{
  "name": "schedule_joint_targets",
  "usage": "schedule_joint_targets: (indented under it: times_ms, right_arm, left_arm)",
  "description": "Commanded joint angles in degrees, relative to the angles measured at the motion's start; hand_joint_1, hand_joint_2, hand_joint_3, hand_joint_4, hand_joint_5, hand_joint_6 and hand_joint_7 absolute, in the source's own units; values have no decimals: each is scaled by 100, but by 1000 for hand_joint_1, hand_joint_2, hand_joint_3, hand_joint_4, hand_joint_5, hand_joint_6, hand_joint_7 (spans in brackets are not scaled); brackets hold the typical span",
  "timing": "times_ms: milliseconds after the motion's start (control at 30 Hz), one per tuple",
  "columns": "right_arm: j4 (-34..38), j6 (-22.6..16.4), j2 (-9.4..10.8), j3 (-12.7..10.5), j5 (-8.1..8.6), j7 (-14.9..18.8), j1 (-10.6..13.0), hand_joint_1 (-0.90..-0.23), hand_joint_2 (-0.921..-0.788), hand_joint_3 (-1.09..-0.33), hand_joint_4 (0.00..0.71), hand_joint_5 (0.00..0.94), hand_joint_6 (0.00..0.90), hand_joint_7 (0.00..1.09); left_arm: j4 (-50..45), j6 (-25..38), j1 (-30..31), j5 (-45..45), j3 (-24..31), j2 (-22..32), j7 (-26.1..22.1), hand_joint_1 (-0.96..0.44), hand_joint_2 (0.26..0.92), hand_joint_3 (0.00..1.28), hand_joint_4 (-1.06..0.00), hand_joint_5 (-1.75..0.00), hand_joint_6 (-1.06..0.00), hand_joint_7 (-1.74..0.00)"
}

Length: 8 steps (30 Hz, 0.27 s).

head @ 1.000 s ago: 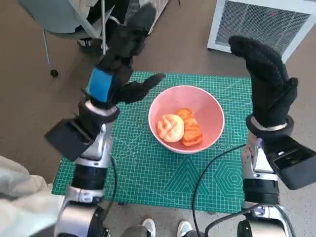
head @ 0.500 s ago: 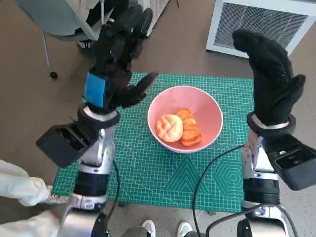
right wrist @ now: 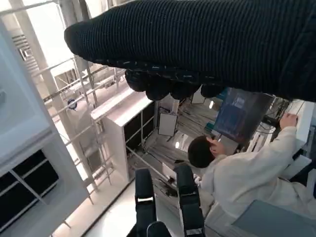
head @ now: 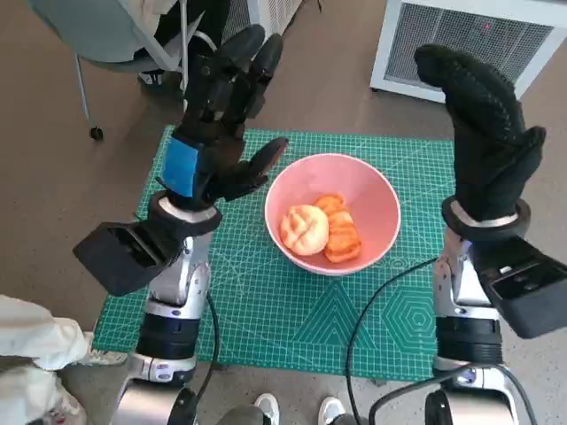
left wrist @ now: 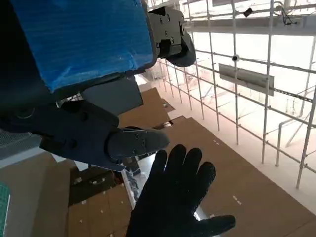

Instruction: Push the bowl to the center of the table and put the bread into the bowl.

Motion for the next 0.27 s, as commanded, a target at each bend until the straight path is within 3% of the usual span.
schedule_joint_targets:
  times_ms: [33, 267]
  right_arm:
    - [-67, 118, -65, 11, -34, -29, 123, -574, -921, -754, 358, 0, 226, 383]
    - [-89, 163, -96, 12, -31, 5, 121, -582, -921, -753, 346, 0, 224, 389]
  left_arm:
    - [-110, 12, 58, 111, -22, -19, 84, -409, 921, 382, -208, -6, 1, -667]
    - [-75, -41, 49, 224, -32, -15, 153, -396, 921, 378, -206, -5, 1, -669]
